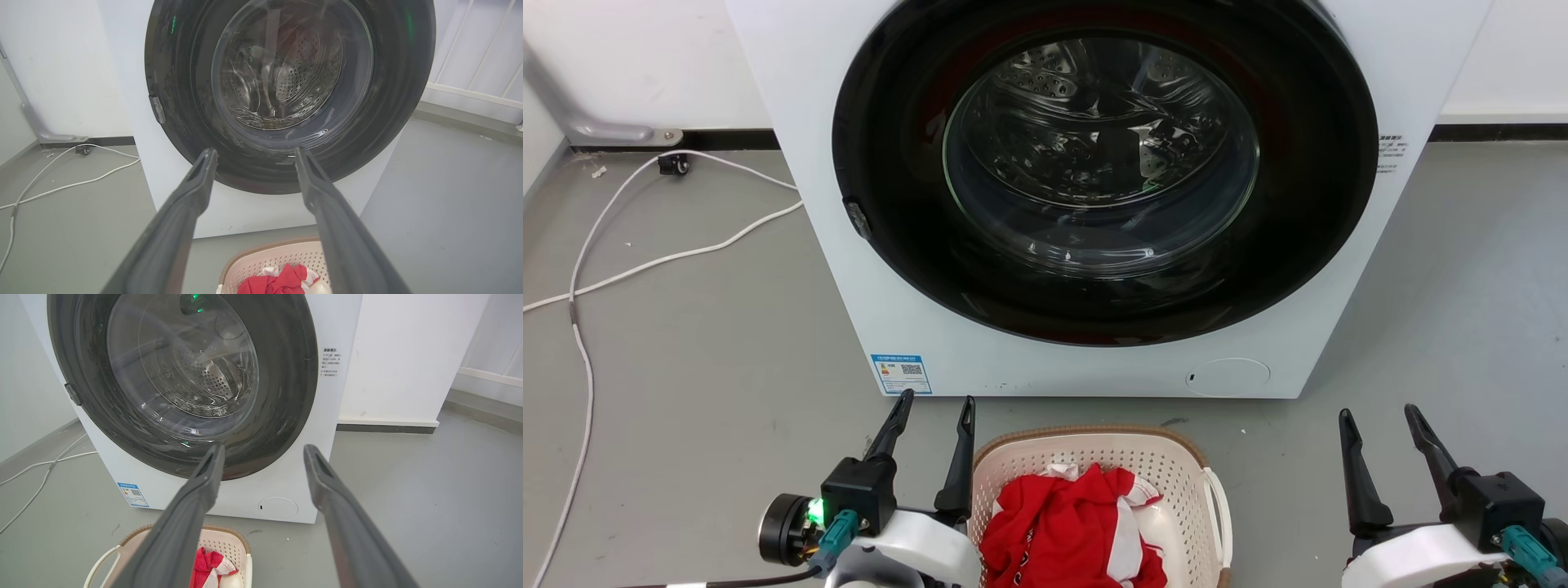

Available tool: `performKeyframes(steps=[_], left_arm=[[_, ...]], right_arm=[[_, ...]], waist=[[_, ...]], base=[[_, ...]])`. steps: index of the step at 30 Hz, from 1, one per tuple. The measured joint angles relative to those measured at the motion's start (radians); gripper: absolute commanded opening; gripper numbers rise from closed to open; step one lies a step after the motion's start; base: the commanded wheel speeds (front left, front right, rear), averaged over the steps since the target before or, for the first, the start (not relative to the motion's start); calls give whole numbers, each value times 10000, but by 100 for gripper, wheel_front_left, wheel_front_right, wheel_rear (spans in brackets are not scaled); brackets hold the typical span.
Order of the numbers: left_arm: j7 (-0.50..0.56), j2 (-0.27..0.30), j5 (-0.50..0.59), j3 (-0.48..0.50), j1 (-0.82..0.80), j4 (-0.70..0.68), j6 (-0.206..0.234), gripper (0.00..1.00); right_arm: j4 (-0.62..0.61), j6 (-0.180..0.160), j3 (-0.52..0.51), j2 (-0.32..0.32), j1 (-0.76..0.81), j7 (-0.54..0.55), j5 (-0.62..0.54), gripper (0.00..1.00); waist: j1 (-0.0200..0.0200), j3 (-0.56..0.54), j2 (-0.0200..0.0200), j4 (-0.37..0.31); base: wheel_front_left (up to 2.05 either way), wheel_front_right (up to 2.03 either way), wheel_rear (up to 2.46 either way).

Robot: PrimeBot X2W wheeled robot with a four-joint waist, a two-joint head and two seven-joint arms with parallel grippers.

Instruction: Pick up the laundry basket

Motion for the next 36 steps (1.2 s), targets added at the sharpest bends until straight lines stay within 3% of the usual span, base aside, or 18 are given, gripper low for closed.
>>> performKeyframes(steps=[25,36], left_arm=[[0,2,-59,-4,-69,197,61,100],[-2,2,19,77,-1389,1590,-176,100]], right_arm=[[142,0,-71,0,-51,-54,13,100],[660,0,-322,2,-954,-8,10,100]], waist=[[0,209,0,15],[0,1382,0,-59]], base=[[0,0,0],[0,0,0]])
